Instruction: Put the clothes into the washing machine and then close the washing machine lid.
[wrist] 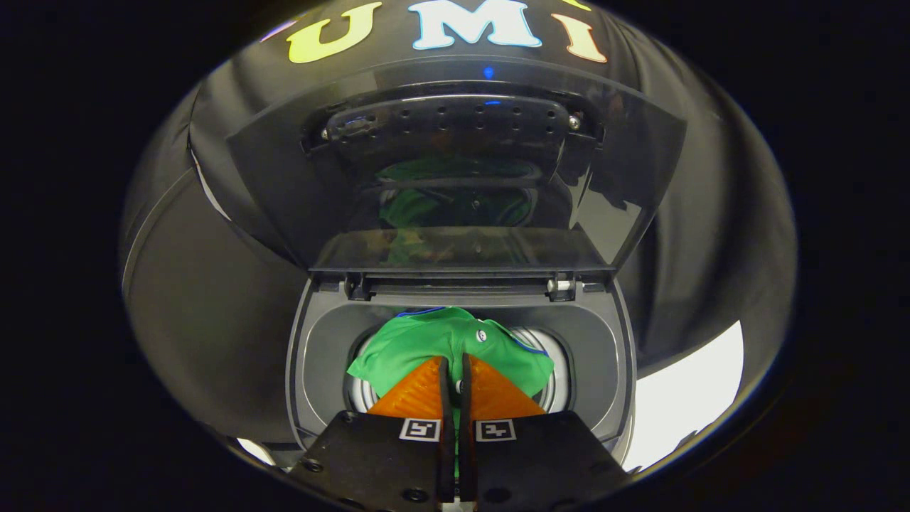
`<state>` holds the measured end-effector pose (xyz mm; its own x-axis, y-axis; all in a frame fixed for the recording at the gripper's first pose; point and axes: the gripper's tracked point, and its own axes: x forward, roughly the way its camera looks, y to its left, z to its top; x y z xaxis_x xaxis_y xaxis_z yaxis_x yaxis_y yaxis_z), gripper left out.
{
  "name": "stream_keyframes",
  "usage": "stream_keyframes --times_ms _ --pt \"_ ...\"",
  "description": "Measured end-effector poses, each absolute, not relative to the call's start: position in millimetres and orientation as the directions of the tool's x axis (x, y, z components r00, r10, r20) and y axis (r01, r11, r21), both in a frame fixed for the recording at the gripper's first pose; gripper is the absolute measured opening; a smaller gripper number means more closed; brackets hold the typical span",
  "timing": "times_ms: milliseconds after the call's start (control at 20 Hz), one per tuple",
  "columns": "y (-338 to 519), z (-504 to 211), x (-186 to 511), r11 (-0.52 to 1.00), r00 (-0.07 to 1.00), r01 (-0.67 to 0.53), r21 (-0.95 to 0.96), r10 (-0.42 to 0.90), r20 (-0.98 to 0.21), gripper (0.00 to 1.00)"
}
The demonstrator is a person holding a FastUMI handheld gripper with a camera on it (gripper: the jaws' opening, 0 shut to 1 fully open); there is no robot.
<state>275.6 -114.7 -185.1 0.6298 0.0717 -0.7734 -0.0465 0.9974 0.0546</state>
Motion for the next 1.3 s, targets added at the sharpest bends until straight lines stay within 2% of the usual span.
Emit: stream_keyframes --times_ms 250,450,900,1300 --pt "-112.1 -185.0 275.8 0.997 0.628 -0.043 0.065 0.077 -0.774 0.04" --pt "-118.6 -178.5 280.9 0.997 0.646 -0.003 0.078 0.061 -0.761 0.96" --pt "-127.5 -140.9 284.1 0.999 0.697 -0.021 0.048 0.049 -0.715 0.96" --pt "-115.8 -42.4 308.4 0.997 0.808 -0.077 0.018 0.073 -0.585 0.96"
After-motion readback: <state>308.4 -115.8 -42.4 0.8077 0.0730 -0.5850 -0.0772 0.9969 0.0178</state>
